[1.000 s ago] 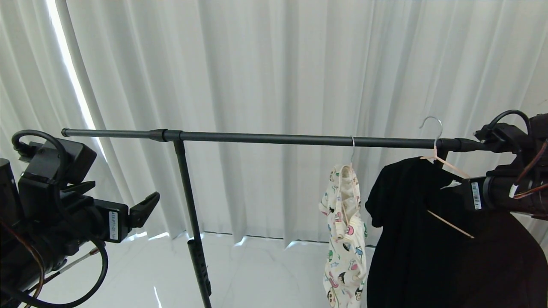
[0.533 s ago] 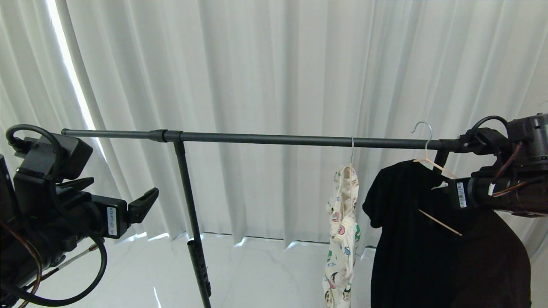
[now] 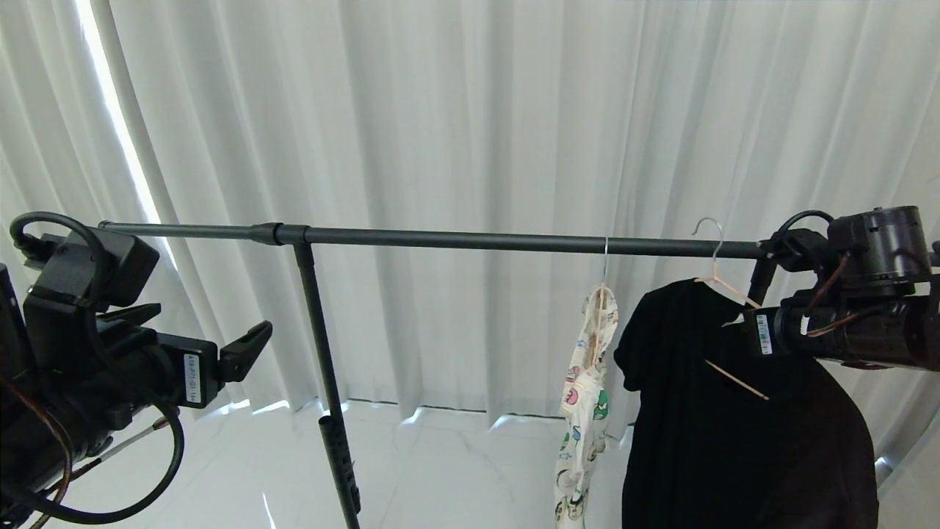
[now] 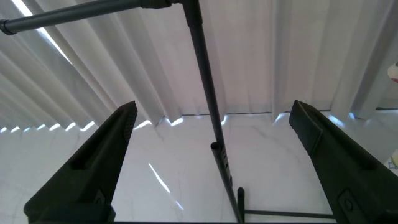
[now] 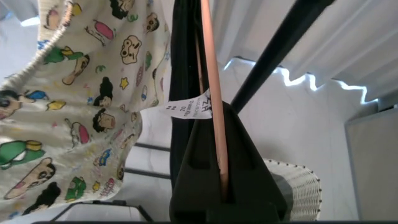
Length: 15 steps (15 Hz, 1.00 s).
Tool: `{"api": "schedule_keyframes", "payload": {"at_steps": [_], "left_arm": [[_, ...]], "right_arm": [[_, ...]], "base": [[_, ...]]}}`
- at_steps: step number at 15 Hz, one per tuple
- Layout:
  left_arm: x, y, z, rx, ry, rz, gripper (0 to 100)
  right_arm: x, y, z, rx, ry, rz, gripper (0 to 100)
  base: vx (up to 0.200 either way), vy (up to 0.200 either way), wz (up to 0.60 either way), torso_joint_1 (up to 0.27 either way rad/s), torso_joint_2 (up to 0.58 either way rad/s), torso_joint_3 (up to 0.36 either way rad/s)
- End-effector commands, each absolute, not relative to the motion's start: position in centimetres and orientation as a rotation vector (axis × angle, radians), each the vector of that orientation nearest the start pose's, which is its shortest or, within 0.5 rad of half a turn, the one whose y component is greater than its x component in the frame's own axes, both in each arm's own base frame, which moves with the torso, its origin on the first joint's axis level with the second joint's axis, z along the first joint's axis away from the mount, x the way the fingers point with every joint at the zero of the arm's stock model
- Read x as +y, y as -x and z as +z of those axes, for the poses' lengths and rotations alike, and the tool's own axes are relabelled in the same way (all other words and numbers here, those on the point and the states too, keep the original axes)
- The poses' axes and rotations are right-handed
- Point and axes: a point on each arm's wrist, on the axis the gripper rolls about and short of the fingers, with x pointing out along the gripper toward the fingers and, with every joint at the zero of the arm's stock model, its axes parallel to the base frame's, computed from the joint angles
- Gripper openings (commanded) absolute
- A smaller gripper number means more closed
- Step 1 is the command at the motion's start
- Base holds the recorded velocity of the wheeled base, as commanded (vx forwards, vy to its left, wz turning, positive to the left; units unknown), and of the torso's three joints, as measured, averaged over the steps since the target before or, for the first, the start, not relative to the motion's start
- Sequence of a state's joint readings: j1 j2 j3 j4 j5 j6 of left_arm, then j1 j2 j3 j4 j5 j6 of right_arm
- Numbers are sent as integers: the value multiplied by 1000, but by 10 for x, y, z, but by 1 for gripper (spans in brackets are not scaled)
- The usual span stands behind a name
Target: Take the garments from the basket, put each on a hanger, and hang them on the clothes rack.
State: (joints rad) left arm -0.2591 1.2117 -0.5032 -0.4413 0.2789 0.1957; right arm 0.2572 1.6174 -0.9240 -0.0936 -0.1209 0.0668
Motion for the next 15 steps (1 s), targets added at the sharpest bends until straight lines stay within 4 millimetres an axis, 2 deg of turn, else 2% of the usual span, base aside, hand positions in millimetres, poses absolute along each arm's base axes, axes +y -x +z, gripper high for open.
{"api": "schedule_keyframes", "payload": {"at_steps": [1,6,10,11,13,15], "left_arm": [[-39,-170,197,262,-266,-6,100],[-39,-171,196,268,-269,-6,100],[-40,-173,194,279,-272,-9,100],[-40,-174,193,282,-273,-9,100],[-40,-174,192,287,-274,-10,100],[-39,-171,188,302,-280,4,100]], "right_arm": [[70,-284,174,625,52,105,0],[70,-297,166,619,47,95,0],[69,-297,166,622,46,91,0],[69,-294,168,618,44,92,100],[71,-283,180,580,-15,93,100],[73,-253,201,516,-104,107,100]], "base": [[0,0,0,0,0,0],[0,0,0,0,0,0],[0,0,0,0,0,0],[0,0,0,0,0,0],[0,0,0,0,0,0],[0,0,0,0,0,0]]}}
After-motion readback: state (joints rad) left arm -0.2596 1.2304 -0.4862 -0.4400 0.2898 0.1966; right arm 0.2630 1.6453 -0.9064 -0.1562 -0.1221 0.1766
